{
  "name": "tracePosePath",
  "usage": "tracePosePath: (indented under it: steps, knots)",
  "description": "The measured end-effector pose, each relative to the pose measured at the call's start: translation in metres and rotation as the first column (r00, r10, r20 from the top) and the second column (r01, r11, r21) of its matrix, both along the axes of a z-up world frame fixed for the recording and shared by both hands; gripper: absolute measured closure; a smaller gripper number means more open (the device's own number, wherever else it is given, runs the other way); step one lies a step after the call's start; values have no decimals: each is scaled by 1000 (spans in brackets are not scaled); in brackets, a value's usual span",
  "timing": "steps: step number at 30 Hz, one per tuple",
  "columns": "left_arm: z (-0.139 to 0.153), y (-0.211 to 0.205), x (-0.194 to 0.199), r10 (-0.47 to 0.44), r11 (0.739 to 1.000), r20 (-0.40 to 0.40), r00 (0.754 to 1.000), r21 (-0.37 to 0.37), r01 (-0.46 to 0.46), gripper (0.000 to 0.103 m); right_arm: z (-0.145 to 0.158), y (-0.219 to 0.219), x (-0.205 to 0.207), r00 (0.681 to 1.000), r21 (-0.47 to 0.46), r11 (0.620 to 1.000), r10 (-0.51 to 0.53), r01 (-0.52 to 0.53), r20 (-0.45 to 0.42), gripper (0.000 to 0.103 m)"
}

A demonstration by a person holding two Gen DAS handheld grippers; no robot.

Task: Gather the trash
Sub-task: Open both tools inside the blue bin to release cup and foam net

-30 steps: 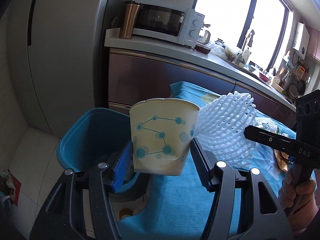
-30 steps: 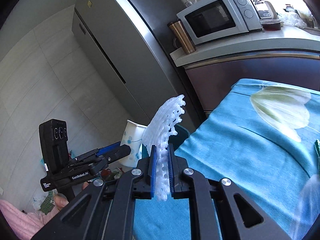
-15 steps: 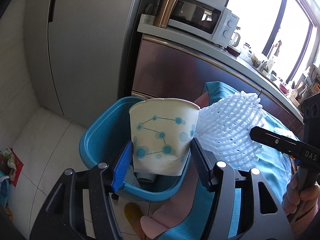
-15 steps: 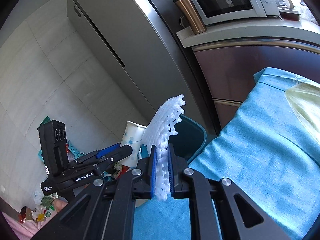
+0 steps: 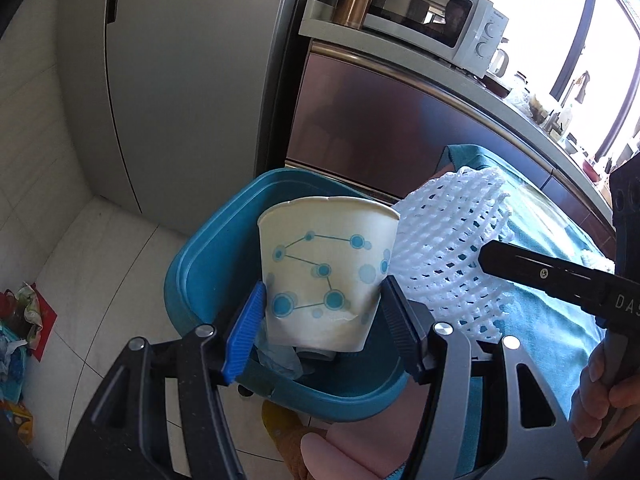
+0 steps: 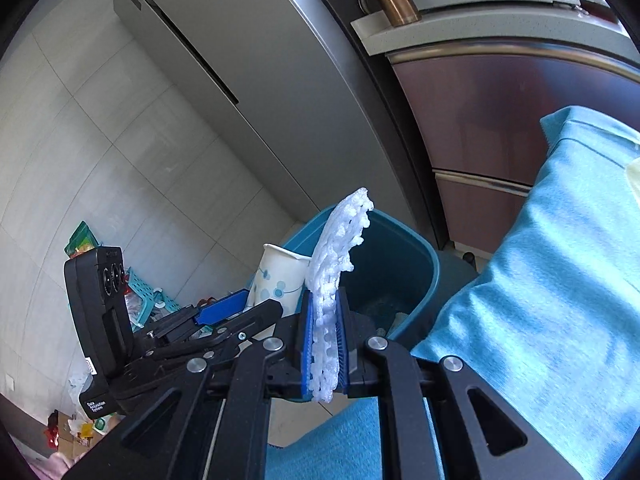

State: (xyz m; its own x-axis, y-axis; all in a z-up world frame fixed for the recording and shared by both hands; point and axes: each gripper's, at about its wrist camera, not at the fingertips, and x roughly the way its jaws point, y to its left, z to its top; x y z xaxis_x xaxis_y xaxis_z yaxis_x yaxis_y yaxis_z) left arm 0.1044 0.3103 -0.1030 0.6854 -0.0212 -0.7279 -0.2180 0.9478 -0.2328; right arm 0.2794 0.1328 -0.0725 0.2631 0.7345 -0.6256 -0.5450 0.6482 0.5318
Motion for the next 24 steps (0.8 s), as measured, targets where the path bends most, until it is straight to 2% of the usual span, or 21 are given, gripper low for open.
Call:
tracePosePath:
  steps: [9,14,21,24]
  knots:
    - [-17,1,14,17,1000,-46,999,2,-17,43,-15,21,11,998,-23,999,24,-25,-59,88]
    - [-21,4,16,34,999,-49,998,1,-34,44,-19,25,11,998,-24,1000,17,-18,-58,88]
    - [-11,0,7,28,1000,-4,1000,-3,-28,44,-7,5,1,1000,11,1000,1,0,-30,84]
    - [1,-9,-1,3,1000,37,999,4,-3,44,4,-10,-9,1000,26,1000,-3,3,2,77]
